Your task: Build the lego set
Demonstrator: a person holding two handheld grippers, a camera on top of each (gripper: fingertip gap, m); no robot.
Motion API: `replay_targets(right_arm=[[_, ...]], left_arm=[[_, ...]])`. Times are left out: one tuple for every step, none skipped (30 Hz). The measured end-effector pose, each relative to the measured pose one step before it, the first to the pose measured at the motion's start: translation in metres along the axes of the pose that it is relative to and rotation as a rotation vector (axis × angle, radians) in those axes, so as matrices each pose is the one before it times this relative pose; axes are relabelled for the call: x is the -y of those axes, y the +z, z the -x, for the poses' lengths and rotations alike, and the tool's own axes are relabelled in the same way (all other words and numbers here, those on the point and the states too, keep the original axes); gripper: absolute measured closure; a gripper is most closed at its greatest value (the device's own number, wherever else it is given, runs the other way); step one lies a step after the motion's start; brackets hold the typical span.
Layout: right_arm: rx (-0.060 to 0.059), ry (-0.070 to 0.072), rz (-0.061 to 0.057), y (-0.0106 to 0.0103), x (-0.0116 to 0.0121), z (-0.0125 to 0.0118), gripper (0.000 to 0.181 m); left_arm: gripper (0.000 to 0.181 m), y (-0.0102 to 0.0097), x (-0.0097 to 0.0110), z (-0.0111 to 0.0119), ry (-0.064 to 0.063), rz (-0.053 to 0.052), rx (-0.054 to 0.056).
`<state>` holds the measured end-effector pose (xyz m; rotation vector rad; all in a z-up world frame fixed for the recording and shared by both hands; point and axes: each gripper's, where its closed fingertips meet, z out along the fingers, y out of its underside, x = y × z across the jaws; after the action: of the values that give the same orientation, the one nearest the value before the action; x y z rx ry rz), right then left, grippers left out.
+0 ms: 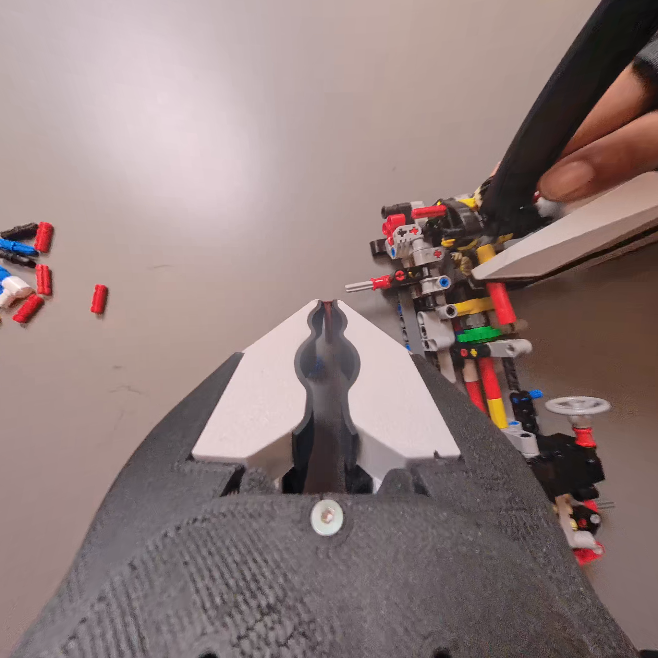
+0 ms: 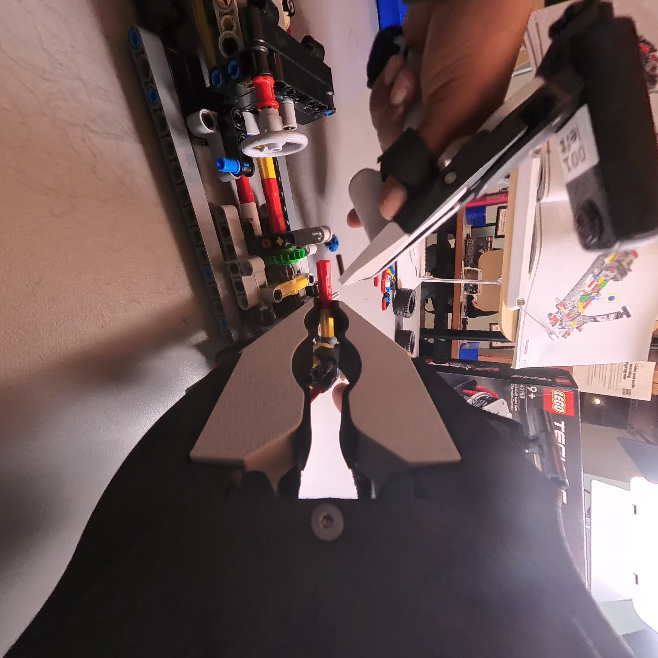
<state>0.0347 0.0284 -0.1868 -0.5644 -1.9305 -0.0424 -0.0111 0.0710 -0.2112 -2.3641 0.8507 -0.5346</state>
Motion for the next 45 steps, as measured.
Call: replay_targets(right_arm=[[-0.0010,-0.0002,0.0026,-0.00014,-0.00008,0.00001,0.176],[-0.0008,-0.0004,0.0030,-0.00014,-0.00022,-0.00001,0.176],[-0.0007,-0.0007,0.0030,-0.00001,-0.00021,0.00003,0.176],[0.0003,0.0003,0.0028,-0.00009,-0.00013,0.00008,0.176],[0.0004,0.0010,0.0024,-0.00023,-0.00007,-0.00001,0.176],[0.0003,0.0022,0.0038,-0.00010,-0.00006,0.00000,0.176],[0.0010,0.0026,0.0040,0.00000,-0.00013,0.00006,0.175],[0.0026,0.0006,0.0022,-0.00019,-0.00004,0.00003,0.175],[0.0026,0.0021,0.0000,-0.00085,0.00024,-0.00049,0.173],[0.0055,0.0085,0.0011,-0.00137,0.00010,-0.00079,0.171],[0.0104,0.0177,-0.0010,-0.00202,0.00035,-0.00069,0.168],[0.0183,0.0300,-0.0075,-0.00275,0.00110,-0.00018,0.165],[0.0202,0.0430,-0.0115,-0.00323,0.00147,-0.00063,0.162],[0.0222,0.0546,-0.0186,-0.00380,0.00263,-0.00088,0.162],[0.0086,0.0660,-0.0319,-0.00462,0.00488,-0.00357,0.162],[0.0007,0.0643,-0.0486,-0.00553,0.00769,-0.00517,0.162],[0.0087,0.0572,-0.0426,-0.00504,0.00739,-0.00391,0.162],[0.0060,0.0504,-0.0324,-0.00404,0.00611,-0.00367,0.162],[0.0051,0.0449,-0.0307,-0.00312,0.00529,-0.00321,0.162],[0.0058,0.0438,-0.0272,-0.00238,0.00427,-0.00208,0.162],[0.0085,0.0475,-0.0247,-0.00182,0.00411,-0.00079,0.162],[0.0170,0.0508,-0.0273,-0.00131,0.00496,0.00162,0.163],[0.0213,0.0559,-0.0285,-0.00076,0.00564,0.00293,0.165],[0.0204,0.0561,-0.0267,-0.00007,0.00563,0.00332,0.167],[0.0220,0.0532,-0.0251,0.00079,0.00531,0.00370,0.168],[0.0231,0.0519,-0.0187,0.00162,0.00444,0.00372,0.168],[0.0185,0.0533,-0.0159,0.00202,0.00392,0.00285,0.168],[0.0174,0.0530,-0.0182,0.00209,0.00414,0.00263,0.168],[0.0135,0.0490,-0.0162,0.00215,0.00391,0.00217,0.167],[0.0028,0.0377,-0.0117,0.00192,0.00311,0.00042,0.166],[-0.0052,0.0214,-0.0074,0.00123,0.00265,-0.00070,0.166],[-0.0087,0.0081,-0.0071,0.00047,0.00279,-0.00144,0.165],[-0.0131,0.0069,-0.0105,-0.00058,0.00362,-0.00235,0.165],[-0.0094,0.0152,-0.0139,-0.00104,0.00414,-0.00237,0.165],[0.0024,0.0270,-0.0152,-0.00065,0.00430,-0.00093,0.165],[0.0124,0.0359,-0.0098,0.00014,0.00322,0.00061,0.165],[0.0254,0.0361,-0.0019,0.00109,0.00171,0.00309,0.164],[0.0234,0.0311,-0.0012,0.00180,0.00122,0.00346,0.163],[0.0092,0.0204,-0.0062,0.00198,0.00140,0.00176,0.163],[0.0027,0.0111,-0.0050,0.00203,0.00097,0.00098,0.163],[-0.0007,0.0084,-0.0030,0.00200,0.00089,0.00050,0.164],[0.0015,0.0076,-0.0038,0.00191,0.00108,0.00069,0.165],[0.0092,0.0080,-0.0045,0.00157,0.00150,0.00182,0.166],[0.0102,0.0090,-0.0051,0.00134,0.00176,0.00190,0.167],[0.0033,0.0072,-0.0043,0.00117,0.00162,0.00073,0.171]], left_arm=[[0.179,-0.00513,0.00378,-0.00364,-0.0461,-0.0569,-0.0221],[0.179,-0.00523,0.00468,-0.00477,-0.0504,-0.0630,-0.0278],[0.179,-0.00513,0.00490,-0.00624,-0.0511,-0.0640,-0.0339],[0.179,-0.00497,0.00460,-0.00734,-0.0459,-0.0614,-0.0363],[0.179,-0.00473,0.00421,-0.00758,-0.0367,-0.0589,-0.0327],[0.179,-0.00472,0.00404,-0.00689,-0.0313,-0.0556,-0.0260],[0.179,-0.00452,0.00375,-0.00637,-0.0318,-0.0513,-0.0220],[0.179,-0.00435,0.00382,-0.00651,-0.0319,-0.0467,-0.0230],[0.180,-0.00425,0.00416,-0.00660,-0.0301,-0.0447,-0.0242],[0.180,-0.00429,0.00487,-0.00699,-0.0273,-0.0470,-0.0251],[0.180,-0.00449,0.00571,-0.00781,-0.0250,-0.0494,-0.0302],[0.180,-0.00425,0.00579,-0.00906,-0.0230,-0.0492,-0.0370],[0.180,-0.00395,0.00562,-0.00928,-0.0200,-0.0471,-0.0363],[0.180,-0.00345,0.00483,-0.00820,-0.0148,-0.0437,-0.0278],[0.180,-0.00280,0.00360,-0.00720,-0.0084,-0.0379,-0.0209],[0.180,-0.00203,0.00164,-0.00660,-0.0034,-0.0274,-0.0169],[0.180,-0.00142,-0.00008,-0.00519,0.0014,-0.0171,-0.0099],[0.180,-0.00126,-0.00105,-0.00368,0.0062,-0.0110,-0.0017],[0.180,-0.00116,-0.00125,-0.00283,0.0074,-0.0081,0.0025],[0.180,-0.00116,-0.00104,-0.00235,0.0037,-0.0080,0.0021],[0.180,-0.00102,-0.00063,-0.00260,-0.0005,-0.0101,-0.0004],[0.180,-0.00087,-0.00025,-0.00279,-0.0015,-0.0149,-0.0018],[0.180,-0.00055,0.00010,-0.00291,-0.0008,-0.0202,-0.0030],[0.181,-0.00023,-0.00001,-0.00340,-0.0008,-0.0216,-0.0062],[0.180,0.00023,-0.00041,-0.00392,-0.0011,-0.0202,-0.0109],[0.180,0.00057,-0.00029,-0.00412,0.0004,-0.0195,-0.0133],[0.180,0.00064,-0.00003,-0.00367,0.0042,-0.0201,-0.0109],[0.180,0.00076,0.00029,-0.00261,0.0069,-0.0190,-0.0065],[0.180,0.00062,0.00001,-0.00211,0.0056,-0.0147,-0.0050],[0.180,0.00064,-0.00009,-0.00181,0.0034,-0.0119,-0.0055],[0.180,0.00017,0.00049,-0.00132,0.0025,-0.0138,-0.0034],[0.180,-0.00001,0.00129,-0.00083,0.0017,-0.0175,-0.0004],[0.180,-0.00015,0.00166,-0.00108,-0.0002,-0.0178,-0.0033],[0.180,-0.00018,0.00155,-0.00160,-0.0018,-0.0147,-0.0070],[0.180,-0.00023,0.00108,-0.00166,0.0003,-0.0111,-0.0069],[0.180,-0.00033,0.00061,-0.00153,0.0042,-0.0073,-0.0055],[0.180,-0.00047,0.00024,-0.00102,0.0064,-0.0058,-0.0027],[0.180,-0.00051,-0.00003,-0.00105,0.0055,-0.0042,-0.0021],[0.180,-0.00047,-0.00046,-0.00120,0.0018,-0.0006,-0.0042],[0.180,-0.00043,-0.00051,-0.00092,0.0002,0.0003,-0.0035],[0.180,-0.00061,-0.00017,-0.00049,0.0028,-0.0013,-0.0004],[0.180,-0.00073,0.00000,-0.00041,0.0054,-0.0019,0.0000],[0.180,-0.00060,-0.00004,-0.00040,0.0046,-0.0005,-0.0005],[0.180,-0.00062,0.00001,-0.00031,0.0032,-0.0001,0.0000],[0.180,-0.00047,0.00039,-0.00041,0.0030,-0.0022,-0.0013]])
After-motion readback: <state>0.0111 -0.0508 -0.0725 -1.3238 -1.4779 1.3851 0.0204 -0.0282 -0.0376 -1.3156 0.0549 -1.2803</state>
